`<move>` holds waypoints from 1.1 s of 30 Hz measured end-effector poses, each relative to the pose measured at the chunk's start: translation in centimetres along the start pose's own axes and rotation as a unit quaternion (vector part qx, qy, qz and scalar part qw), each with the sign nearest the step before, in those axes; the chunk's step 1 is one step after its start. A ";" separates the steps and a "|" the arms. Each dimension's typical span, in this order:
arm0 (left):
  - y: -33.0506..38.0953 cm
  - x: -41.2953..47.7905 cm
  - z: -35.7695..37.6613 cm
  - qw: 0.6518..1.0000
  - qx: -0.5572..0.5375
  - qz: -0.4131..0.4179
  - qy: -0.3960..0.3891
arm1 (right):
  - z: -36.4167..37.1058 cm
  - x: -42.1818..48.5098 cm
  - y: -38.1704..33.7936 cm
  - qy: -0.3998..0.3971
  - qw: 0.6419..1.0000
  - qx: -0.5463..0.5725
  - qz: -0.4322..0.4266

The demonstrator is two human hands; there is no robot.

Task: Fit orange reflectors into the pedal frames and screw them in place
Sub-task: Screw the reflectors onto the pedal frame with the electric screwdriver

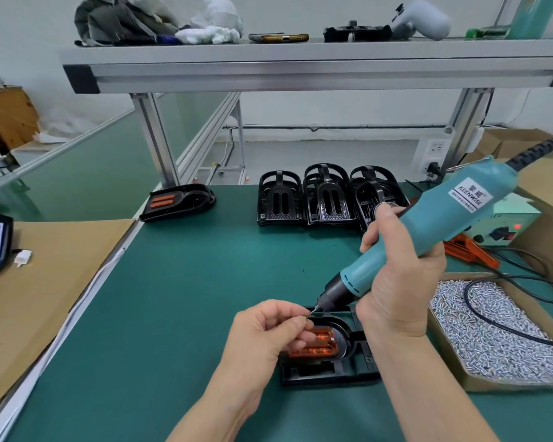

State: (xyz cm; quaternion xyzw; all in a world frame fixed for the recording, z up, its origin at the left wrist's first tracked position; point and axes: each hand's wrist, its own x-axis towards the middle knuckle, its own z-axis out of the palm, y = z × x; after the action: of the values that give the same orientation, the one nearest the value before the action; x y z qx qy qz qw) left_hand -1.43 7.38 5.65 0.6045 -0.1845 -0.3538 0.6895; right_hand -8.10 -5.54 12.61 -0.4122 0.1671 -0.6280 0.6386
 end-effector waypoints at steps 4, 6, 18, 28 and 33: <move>0.0 0.0 0.2 1.000 -0.001 -0.002 0.003 | -0.1 -0.1 0.2 -0.006 1.000 -0.002 0.000; -0.1 -0.1 0.4 1.000 0.005 0.001 0.008 | -0.2 -0.1 0.3 -0.003 1.000 -0.003 0.002; -1.1 -0.6 1.4 0.993 0.068 0.084 0.056 | -0.7 0.5 0.4 0.061 0.997 0.018 0.039; -1.4 -0.6 2.6 0.993 0.024 0.094 0.065 | -1.6 1.5 0.2 0.096 0.993 0.026 0.060; -1.8 -0.9 3.1 0.983 0.034 0.154 0.095 | -1.7 1.9 0.1 0.120 0.990 0.030 0.065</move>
State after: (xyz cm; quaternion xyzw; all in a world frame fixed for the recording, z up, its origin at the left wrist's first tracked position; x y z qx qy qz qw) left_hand -4.64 5.85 4.68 0.6230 -0.2212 -0.1777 0.7290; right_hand -9.02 -7.93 12.08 -0.3029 0.2503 -0.6352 0.6649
